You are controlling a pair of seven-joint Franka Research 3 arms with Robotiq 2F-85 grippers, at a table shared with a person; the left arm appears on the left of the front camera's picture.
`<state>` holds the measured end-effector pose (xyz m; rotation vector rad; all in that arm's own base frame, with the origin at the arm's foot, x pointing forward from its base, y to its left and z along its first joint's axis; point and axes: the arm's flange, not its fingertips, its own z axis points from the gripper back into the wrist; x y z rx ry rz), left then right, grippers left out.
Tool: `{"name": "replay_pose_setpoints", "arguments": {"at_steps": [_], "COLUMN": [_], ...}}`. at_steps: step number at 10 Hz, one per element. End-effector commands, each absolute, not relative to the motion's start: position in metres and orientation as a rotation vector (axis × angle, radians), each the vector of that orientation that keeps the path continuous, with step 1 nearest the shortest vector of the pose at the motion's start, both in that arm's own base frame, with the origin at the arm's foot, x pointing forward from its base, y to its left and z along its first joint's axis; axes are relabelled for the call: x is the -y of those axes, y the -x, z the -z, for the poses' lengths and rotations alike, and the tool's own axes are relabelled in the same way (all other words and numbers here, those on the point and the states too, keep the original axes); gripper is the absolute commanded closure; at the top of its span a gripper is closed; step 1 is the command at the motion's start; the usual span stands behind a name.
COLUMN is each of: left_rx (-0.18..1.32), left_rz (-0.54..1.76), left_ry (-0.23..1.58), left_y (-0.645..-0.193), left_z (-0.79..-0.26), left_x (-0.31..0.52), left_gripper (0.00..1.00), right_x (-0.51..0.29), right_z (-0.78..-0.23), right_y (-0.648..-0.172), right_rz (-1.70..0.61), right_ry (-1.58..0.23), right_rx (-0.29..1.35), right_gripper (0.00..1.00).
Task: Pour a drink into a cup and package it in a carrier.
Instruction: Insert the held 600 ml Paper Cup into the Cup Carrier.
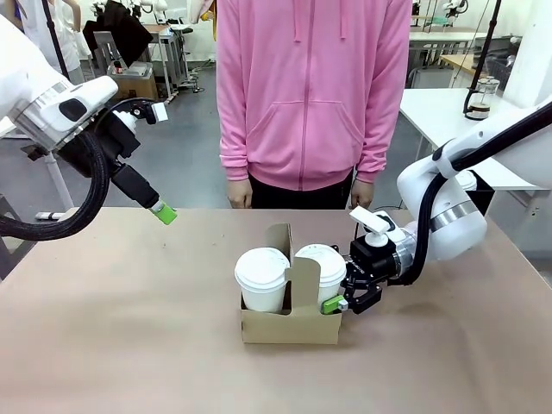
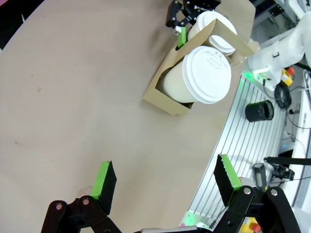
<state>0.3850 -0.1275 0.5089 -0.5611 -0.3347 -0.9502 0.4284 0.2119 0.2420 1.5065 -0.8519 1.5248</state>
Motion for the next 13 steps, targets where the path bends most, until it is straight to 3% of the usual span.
{"name": "replay_pose_setpoints", "arguments": {"at_steps": [1, 6, 9, 13], "left_rx": [0.34, 0.34, 0.34, 0.34], "left_rz": [0.938, 0.938, 0.938, 0.938], "left_ry": [0.556, 0.556, 0.556, 0.556], "left_y": [-0.384, -0.384, -0.384, -0.384], "left_z": [-0.509, -0.509, -0.509, -0.509], "left_x": [0.129, 0.129, 0.129, 0.129], "left_gripper": [0.0, 0.0, 0.0, 0.0], "right_x": [-0.192, -0.092, 0.01, 0.088], "right_z": [-0.247, -0.269, -0.279, -0.298], "right_y": [-0.435, -0.47, -0.481, -0.457], "right_rz": [-1.555, -1.414, -1.113, -0.927], "right_ry": [-1.464, -1.311, -1.039, -0.876], "right_rx": [0.869, 0.962, 0.878, 0.784], "right_gripper": [0.0, 0.0, 0.0, 0.0]}}
